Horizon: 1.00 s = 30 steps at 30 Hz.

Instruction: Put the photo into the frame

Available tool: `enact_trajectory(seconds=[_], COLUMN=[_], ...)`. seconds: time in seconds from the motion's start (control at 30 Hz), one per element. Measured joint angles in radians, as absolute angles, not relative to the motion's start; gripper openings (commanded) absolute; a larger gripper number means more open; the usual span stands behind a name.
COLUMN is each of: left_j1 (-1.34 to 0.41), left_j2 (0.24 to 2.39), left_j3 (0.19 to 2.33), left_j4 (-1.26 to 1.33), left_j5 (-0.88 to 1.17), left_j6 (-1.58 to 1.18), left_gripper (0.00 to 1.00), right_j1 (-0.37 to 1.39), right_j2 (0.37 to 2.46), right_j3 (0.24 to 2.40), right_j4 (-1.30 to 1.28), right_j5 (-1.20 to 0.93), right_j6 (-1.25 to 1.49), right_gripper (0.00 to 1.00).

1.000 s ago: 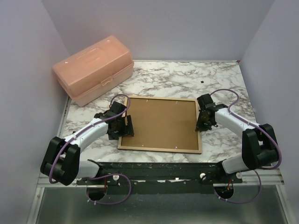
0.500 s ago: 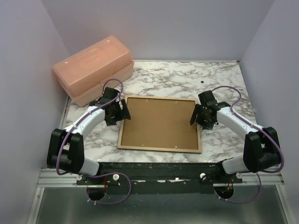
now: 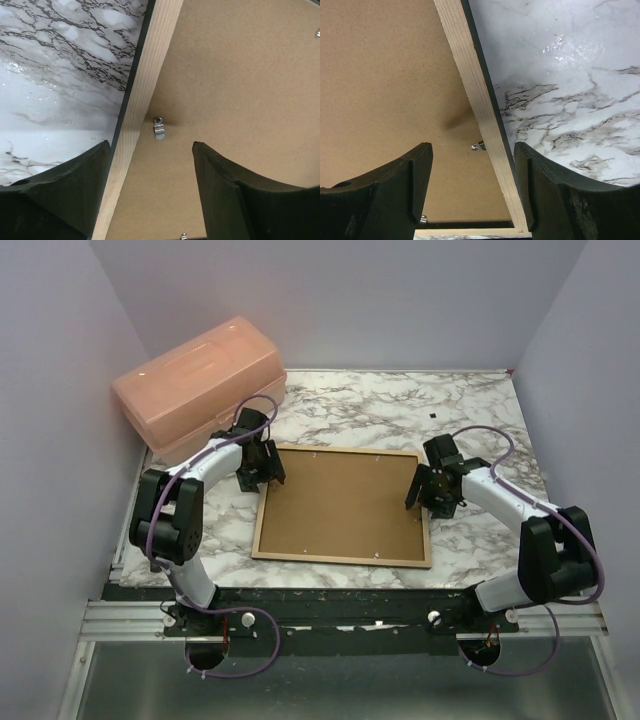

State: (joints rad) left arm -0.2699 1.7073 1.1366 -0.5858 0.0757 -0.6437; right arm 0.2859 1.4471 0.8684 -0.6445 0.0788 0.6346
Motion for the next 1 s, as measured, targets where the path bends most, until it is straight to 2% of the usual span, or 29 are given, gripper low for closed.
enact_trajectory(seconds=[0.3, 0.57, 0.83, 1.0], left_j1=[-0.317, -0.363, -0.45, -0.455], left_j2=[1.801, 1.76, 1.62, 1.599], left_j3=[1.241, 1.165, 1.021, 1.019], left_j4=[-0.688, -0.676, -0.679, -0.674], left_j5=[0.025, 0.038, 0.033, -0.001], left_j6=[-0.607, -0.611, -0.669, -0.71], left_gripper=[0.59, 0.6, 0.81, 0.82], right_j1=[0.279, 0.253, 0.23, 0.229], right_j2=[1.466, 1.466, 1.466, 1.466], right_j3=[0.868, 0.871, 0.872, 0.872], right_j4=[-0.637, -0.638, -0.638, -0.638], right_j5=[0.061, 0.061, 0.06, 0.057], right_j6=[0.627, 0.607, 0.591, 0.585], right_gripper=[0.73, 0.73, 0.73, 0.73])
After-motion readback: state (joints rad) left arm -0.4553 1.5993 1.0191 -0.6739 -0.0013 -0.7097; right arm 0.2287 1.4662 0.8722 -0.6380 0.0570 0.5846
